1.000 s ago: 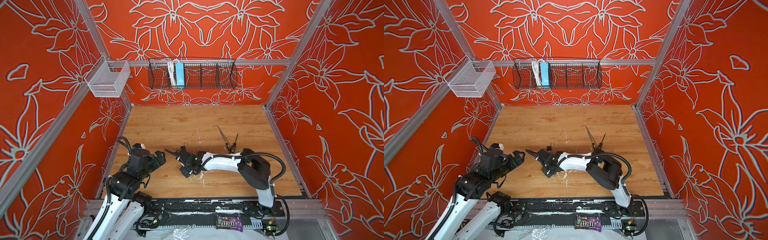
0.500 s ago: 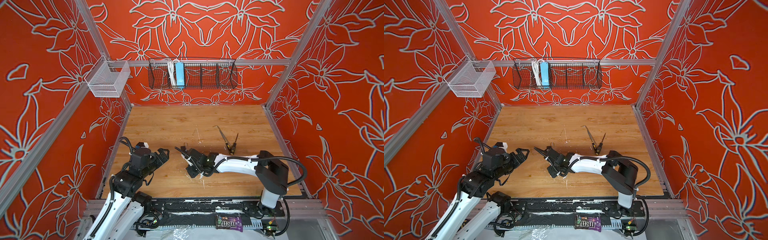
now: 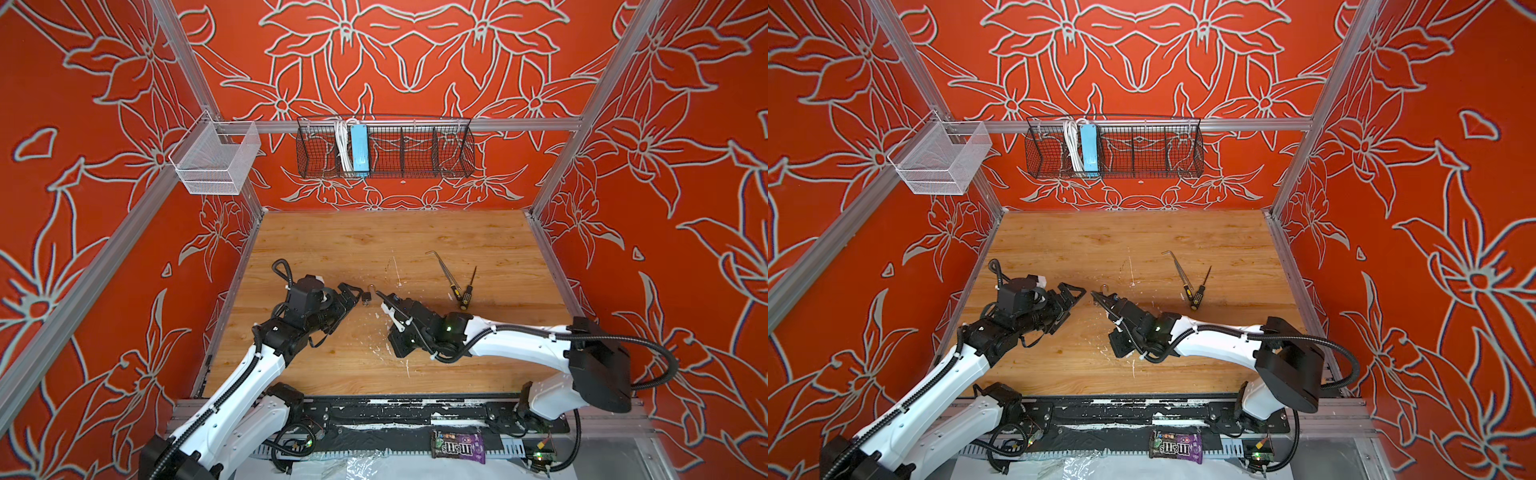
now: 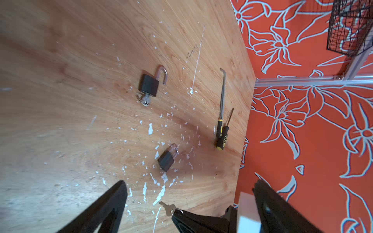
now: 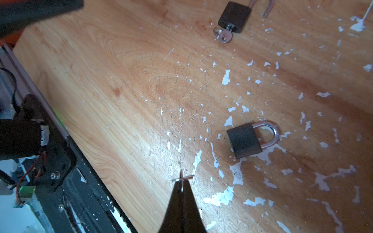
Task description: Unlock with the key
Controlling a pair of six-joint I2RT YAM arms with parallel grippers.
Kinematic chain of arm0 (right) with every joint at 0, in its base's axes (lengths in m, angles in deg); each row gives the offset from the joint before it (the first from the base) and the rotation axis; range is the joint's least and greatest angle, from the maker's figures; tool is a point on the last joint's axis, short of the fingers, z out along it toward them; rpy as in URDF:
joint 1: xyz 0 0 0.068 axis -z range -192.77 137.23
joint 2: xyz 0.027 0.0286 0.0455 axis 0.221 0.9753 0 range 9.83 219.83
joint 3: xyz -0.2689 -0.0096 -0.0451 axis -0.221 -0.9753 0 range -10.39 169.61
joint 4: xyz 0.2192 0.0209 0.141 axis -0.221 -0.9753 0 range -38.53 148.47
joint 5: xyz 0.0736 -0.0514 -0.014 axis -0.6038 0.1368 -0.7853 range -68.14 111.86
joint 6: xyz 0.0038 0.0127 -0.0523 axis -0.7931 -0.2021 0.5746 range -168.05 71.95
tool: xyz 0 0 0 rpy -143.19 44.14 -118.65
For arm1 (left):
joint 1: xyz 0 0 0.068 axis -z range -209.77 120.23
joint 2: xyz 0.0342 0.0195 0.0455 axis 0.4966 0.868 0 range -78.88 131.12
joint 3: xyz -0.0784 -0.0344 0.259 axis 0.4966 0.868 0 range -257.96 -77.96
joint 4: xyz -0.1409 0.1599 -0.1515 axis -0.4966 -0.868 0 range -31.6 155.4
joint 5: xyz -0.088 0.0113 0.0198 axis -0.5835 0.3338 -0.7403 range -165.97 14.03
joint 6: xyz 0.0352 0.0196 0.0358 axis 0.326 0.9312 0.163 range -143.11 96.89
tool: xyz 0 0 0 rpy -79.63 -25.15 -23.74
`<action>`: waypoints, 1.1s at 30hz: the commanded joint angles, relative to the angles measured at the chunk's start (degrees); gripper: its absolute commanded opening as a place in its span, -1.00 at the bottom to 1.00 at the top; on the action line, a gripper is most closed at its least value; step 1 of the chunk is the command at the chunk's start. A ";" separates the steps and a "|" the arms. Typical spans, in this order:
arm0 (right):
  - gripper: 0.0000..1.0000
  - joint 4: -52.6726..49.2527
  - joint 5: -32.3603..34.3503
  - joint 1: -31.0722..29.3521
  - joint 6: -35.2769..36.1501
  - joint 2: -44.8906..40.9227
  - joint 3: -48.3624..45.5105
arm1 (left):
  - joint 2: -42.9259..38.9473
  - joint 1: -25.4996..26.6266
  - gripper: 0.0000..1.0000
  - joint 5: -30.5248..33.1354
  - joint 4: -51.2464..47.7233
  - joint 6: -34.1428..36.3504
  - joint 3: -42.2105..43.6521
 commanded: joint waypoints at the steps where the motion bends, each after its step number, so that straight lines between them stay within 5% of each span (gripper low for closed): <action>1: -1.00 0.81 1.71 0.79 -3.68 -4.00 -1.72 | 1.22 2.48 0.96 -0.03 5.12 -3.64 -0.45; 16: -1.00 4.78 1.22 6.05 -7.19 -14.70 -2.96 | 6.69 12.99 1.00 3.60 17.23 -17.47 -0.20; 33: -1.00 10.62 -3.18 6.61 -6.86 -10.11 2.15 | 13.35 19.06 0.98 7.53 25.59 -26.54 -0.98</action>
